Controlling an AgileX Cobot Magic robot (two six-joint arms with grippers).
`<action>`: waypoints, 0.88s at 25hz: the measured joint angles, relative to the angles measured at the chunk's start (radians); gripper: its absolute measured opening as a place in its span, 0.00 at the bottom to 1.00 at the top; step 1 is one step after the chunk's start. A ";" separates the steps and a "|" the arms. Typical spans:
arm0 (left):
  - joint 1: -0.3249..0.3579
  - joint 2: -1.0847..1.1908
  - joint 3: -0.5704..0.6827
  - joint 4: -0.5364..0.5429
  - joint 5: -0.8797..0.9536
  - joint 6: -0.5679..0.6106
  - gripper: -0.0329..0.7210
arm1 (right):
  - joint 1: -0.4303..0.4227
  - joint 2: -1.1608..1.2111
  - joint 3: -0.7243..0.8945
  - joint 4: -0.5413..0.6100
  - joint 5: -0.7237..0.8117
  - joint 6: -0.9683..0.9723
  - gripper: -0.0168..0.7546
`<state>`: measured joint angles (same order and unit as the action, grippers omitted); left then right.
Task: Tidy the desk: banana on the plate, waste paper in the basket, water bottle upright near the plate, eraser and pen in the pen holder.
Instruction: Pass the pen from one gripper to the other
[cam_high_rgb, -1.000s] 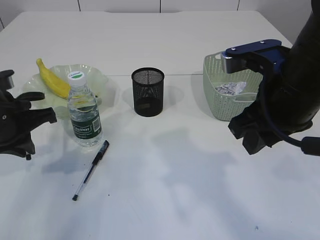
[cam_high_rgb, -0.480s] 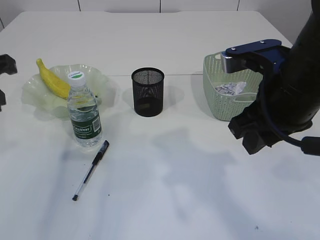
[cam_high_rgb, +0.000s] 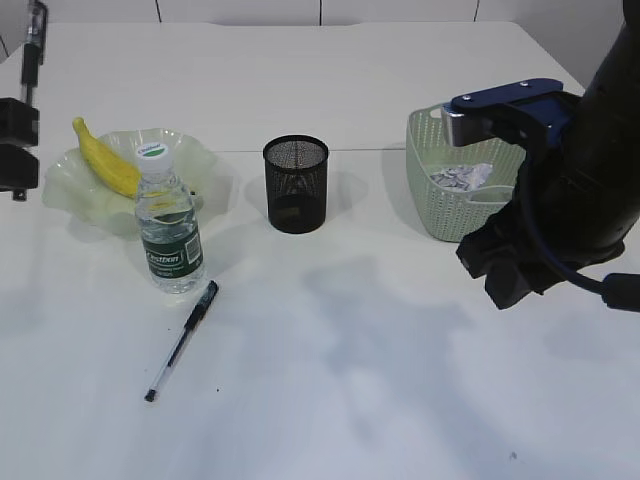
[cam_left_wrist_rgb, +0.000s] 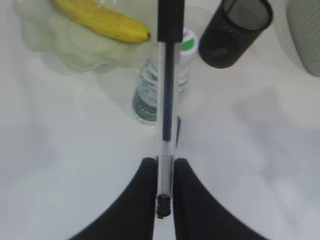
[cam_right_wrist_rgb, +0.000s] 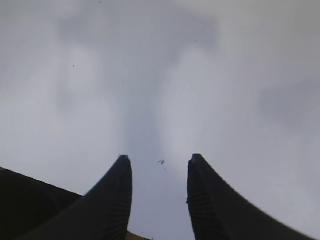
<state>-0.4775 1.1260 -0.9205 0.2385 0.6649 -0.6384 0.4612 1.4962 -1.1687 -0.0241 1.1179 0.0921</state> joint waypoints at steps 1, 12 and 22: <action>-0.028 0.000 0.000 0.000 -0.014 0.004 0.08 | 0.000 0.000 0.000 0.000 0.000 0.000 0.39; -0.222 0.000 0.031 0.044 -0.177 0.012 0.08 | 0.000 -0.101 0.000 0.049 -0.121 -0.037 0.39; -0.284 0.000 0.133 0.048 -0.369 0.012 0.08 | 0.000 -0.117 0.000 0.360 -0.268 -0.172 0.39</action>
<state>-0.7617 1.1260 -0.7874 0.2867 0.2957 -0.6262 0.4612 1.3793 -1.1687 0.3360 0.8497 -0.0801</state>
